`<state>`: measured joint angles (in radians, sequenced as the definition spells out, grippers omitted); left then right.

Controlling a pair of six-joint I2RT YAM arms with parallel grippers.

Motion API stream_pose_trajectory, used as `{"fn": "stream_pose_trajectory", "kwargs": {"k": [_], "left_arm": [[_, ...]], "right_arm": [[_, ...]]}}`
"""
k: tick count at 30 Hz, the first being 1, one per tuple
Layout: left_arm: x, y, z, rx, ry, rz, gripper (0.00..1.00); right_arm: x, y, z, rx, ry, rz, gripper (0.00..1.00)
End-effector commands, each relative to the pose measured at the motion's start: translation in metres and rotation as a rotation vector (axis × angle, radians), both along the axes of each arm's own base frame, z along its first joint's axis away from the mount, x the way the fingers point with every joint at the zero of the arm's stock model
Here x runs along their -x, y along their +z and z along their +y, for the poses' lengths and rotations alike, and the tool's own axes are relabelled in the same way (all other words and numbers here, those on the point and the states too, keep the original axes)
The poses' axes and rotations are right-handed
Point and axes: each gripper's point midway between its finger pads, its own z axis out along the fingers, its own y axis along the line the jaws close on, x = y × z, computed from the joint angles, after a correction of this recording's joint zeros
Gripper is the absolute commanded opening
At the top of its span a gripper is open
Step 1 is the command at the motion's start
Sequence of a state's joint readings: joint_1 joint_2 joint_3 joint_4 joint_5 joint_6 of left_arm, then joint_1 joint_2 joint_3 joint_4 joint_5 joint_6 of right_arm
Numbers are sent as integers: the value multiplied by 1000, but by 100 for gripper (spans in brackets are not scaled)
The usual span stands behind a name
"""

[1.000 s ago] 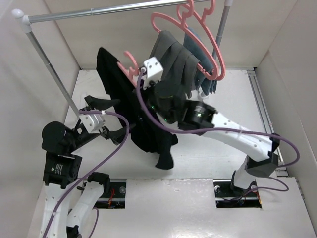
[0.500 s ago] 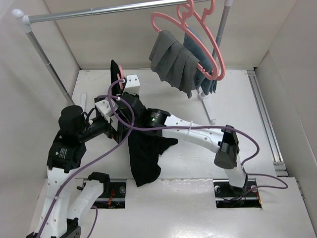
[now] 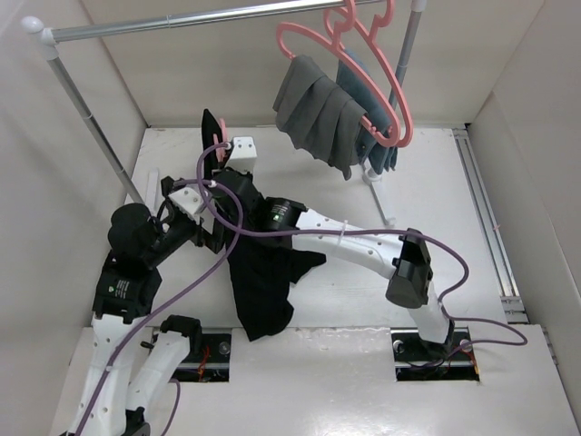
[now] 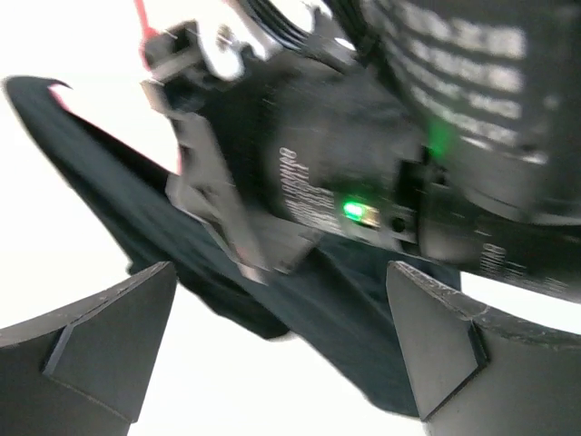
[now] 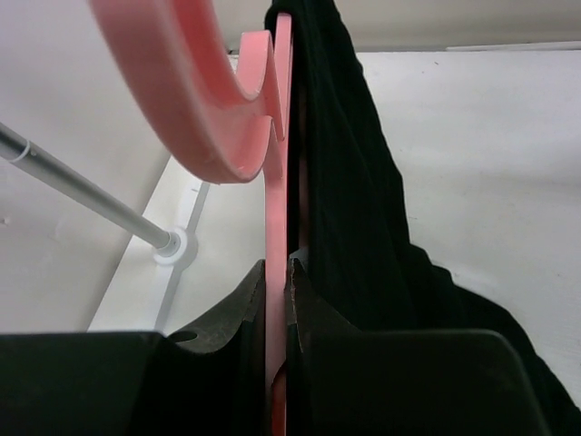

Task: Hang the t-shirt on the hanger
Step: Place tshirt on hanger

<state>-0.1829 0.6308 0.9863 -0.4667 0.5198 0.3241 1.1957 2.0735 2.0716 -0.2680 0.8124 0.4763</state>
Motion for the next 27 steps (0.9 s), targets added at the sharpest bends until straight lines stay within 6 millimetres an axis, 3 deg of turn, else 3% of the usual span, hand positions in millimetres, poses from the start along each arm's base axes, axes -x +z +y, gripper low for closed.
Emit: {"fn": "stream_pose_trajectory", "kwargs": {"k": [1, 3, 9, 14, 16, 19, 27], "left_arm": [[-16, -38, 21, -197, 52, -4, 100], [-21, -38, 24, -224, 60, -34, 100], [-11, -28, 16, -208, 4, -82, 100], [24, -33, -9, -209, -223, -126, 100], [25, -42, -11, -205, -235, -116, 100], [10, -50, -11, -138, -166, -75, 100], [-18, -39, 2, -80, -3, -75, 100]], "right_arm": [[12, 96, 2, -285, -3, -89, 0], [11, 101, 1, -295, -16, -95, 0], [5, 102, 3, -317, -19, -95, 0], [-6, 111, 9, -351, -10, -108, 0], [-8, 110, 14, -365, -11, -107, 0], [-12, 111, 14, -370, -9, -109, 0], [-13, 92, 17, -338, -12, -90, 0]]}}
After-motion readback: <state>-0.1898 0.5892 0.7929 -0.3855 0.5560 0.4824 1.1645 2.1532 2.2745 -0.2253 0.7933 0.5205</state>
